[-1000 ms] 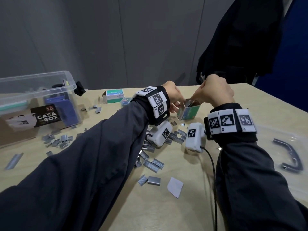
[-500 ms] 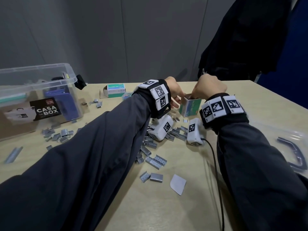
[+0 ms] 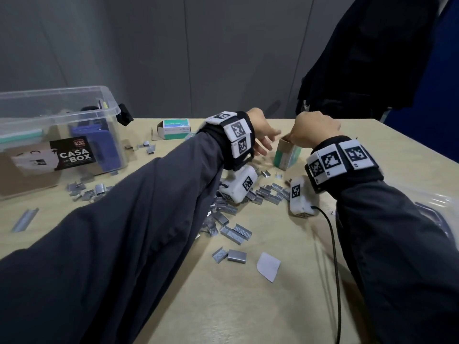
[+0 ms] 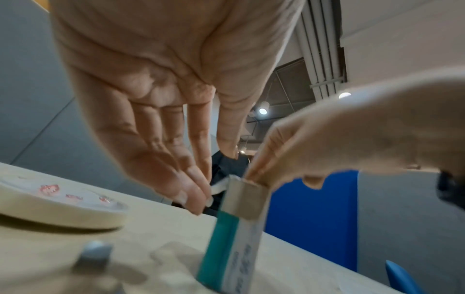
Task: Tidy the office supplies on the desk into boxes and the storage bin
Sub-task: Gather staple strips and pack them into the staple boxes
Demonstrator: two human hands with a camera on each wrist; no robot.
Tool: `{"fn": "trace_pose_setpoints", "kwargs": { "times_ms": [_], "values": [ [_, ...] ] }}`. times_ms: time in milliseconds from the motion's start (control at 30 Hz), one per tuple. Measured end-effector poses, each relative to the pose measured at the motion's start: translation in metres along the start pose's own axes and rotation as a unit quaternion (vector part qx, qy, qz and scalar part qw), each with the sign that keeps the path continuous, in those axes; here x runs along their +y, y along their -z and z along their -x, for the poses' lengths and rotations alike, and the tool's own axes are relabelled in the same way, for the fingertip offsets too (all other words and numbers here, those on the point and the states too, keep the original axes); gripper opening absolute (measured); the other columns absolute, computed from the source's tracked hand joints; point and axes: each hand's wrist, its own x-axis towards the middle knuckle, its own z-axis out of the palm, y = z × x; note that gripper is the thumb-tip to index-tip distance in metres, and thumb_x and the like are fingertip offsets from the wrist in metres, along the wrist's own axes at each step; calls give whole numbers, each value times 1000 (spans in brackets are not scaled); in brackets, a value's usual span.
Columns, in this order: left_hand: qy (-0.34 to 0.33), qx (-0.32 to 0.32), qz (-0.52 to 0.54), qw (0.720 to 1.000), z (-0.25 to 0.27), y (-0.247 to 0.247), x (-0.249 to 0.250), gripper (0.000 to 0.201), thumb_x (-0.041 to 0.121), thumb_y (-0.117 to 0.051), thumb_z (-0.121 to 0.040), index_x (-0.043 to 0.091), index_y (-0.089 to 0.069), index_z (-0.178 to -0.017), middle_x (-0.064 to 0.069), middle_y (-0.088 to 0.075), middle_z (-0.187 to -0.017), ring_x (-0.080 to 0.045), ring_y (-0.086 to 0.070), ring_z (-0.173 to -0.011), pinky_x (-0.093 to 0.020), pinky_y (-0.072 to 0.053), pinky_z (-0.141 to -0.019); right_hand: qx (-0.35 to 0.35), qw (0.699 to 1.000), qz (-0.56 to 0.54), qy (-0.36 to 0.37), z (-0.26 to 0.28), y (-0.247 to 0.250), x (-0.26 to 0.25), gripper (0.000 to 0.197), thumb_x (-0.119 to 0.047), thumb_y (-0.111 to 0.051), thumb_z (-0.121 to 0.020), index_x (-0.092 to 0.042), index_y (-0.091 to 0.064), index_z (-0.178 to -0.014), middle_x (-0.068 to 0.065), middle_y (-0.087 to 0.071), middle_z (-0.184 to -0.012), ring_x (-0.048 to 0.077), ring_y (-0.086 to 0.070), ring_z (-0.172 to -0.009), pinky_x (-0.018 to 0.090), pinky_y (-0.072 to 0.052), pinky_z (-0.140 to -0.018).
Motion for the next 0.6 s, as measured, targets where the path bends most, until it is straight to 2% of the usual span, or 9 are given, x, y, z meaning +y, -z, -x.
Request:
{"fn": "trace_pose_setpoints", "kwargs": {
  "times_ms": [67,100,167,233,300,467,600],
  "values": [
    [-4,12,-18,1000,4,13,-2,37,29,-54,-99,-4,-63,-112,-12,-68,-82,-23,-64,-64,-26,-51,-57,-39,999,-1,12,-2,0,2,34,-35,-52,-99,-7,-60,-115,12,-61,-113,31,-56,-96,36,-41,-78],
    [-5,17,-27,999,6,21,-4,36,28,-53,-99,-4,-64,-111,-12,-69,-84,-21,-64,-62,-25,-51,-57,-71,997,-3,16,-2,0,3,35,-35,-47,-101,-5,-60,-114,12,-61,-115,31,-55,-97,37,-42,-81],
    [-11,10,-57,998,13,37,-9,33,26,-54,-99,-4,-66,-108,-13,-71,-87,-20,-65,-60,-26,-53,-59,-123,992,-8,20,-1,2,4,40,-32,-38,-105,-3,-58,-124,16,-56,-132,33,-53,-114,38,-41,-93],
    [-15,-20,-112,993,21,52,-17,29,25,-56,-98,-1,-68,-105,-13,-73,-91,-24,-68,-69,-30,-57,-64,-148,989,-2,14,1,6,4,46,-31,-33,-106,-1,-50,-137,18,-48,-144,33,-45,-130,37,-36,-102],
    [-16,-51,-176,983,28,64,-26,25,24,-60,-96,2,-69,-103,-12,-74,-94,-25,-71,-77,-33,-58,-67,-157,987,15,16,5,9,4,47,-29,-30,-107,-1,-45,-142,18,-42,-149,32,-39,-136,37,-32,-107],
    [-35,-91,-304,948,46,74,-46,20,24,-65,-92,10,-71,-105,-6,-73,-94,-19,-72,-85,-30,-59,-67,-147,988,9,33,9,15,-4,46,-26,-26,-107,-4,-40,-146,18,-37,-151,33,-32,-137,37,-29,-108],
    [-48,-123,-344,930,57,74,-58,22,28,-64,-92,13,-71,-107,-3,-72,-94,-15,-70,-86,-28,-59,-67,-158,986,-24,38,7,16,-7,45,-29,-31,-106,-7,-48,-141,18,-36,-153,32,-34,-139,36,-30,-109]
  ]
}}
